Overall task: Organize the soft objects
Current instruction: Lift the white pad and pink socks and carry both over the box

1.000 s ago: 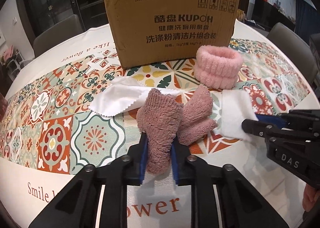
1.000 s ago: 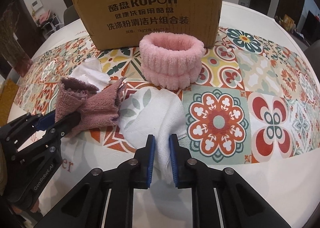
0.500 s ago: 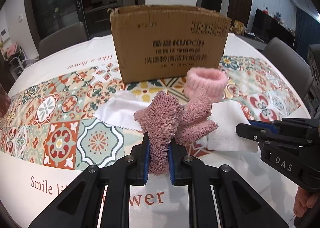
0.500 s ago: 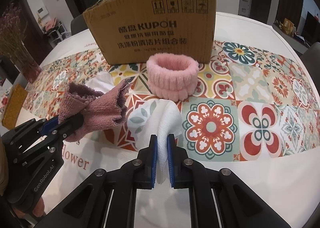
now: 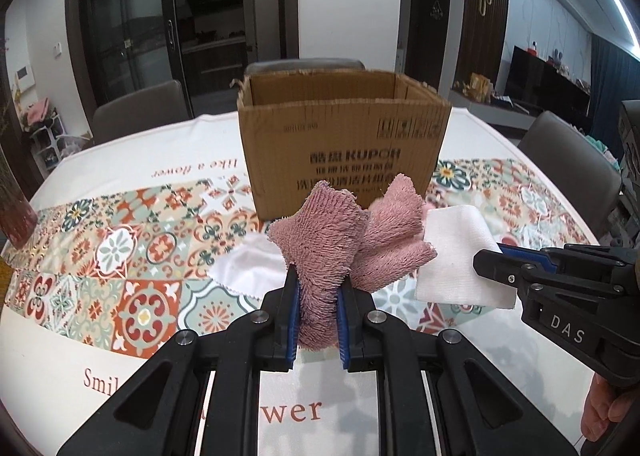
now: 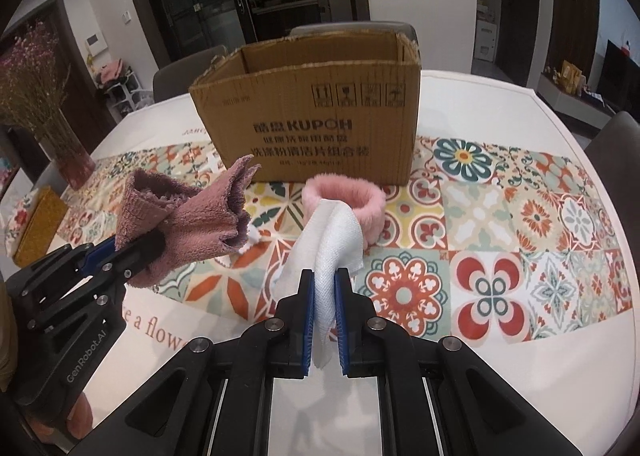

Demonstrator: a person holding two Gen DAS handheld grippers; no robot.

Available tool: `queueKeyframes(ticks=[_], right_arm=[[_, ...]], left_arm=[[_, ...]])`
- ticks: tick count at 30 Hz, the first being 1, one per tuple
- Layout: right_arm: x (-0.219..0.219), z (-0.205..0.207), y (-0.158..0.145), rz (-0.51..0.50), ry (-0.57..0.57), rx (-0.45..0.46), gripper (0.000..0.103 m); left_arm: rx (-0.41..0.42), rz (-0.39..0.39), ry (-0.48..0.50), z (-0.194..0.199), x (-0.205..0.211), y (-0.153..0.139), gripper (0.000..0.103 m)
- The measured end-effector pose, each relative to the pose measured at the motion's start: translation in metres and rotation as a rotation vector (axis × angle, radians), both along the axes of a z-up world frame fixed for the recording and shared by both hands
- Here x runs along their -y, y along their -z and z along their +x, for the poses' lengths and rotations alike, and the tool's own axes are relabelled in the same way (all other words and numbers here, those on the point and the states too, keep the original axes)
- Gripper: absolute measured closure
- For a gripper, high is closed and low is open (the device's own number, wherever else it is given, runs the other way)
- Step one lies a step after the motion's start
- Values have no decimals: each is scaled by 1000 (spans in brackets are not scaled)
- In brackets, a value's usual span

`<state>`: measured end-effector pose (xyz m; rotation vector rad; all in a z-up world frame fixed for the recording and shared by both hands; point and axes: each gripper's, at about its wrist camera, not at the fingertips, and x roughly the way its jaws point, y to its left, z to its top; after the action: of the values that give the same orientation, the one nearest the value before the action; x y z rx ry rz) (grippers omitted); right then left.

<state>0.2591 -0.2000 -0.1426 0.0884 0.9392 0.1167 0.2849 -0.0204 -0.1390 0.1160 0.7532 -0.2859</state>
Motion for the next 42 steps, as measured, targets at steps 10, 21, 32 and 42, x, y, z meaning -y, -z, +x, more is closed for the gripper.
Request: queueKeyframes(ticks=[10,21,32,42], right_arm=[[4,6,-35,0,18,95,92],[10,13,-66,-3,40,187,92],[10,23,-95,2,58,283,92],[13,38,-118,2,72,360,92]], left_arm=[[100,-7,-12,2,1,-35,86],[198,-7,-16,10,5,-66,86],[279,-9,-15,18,7,-94,86],[352,1,-9,31,10,-114,86]])
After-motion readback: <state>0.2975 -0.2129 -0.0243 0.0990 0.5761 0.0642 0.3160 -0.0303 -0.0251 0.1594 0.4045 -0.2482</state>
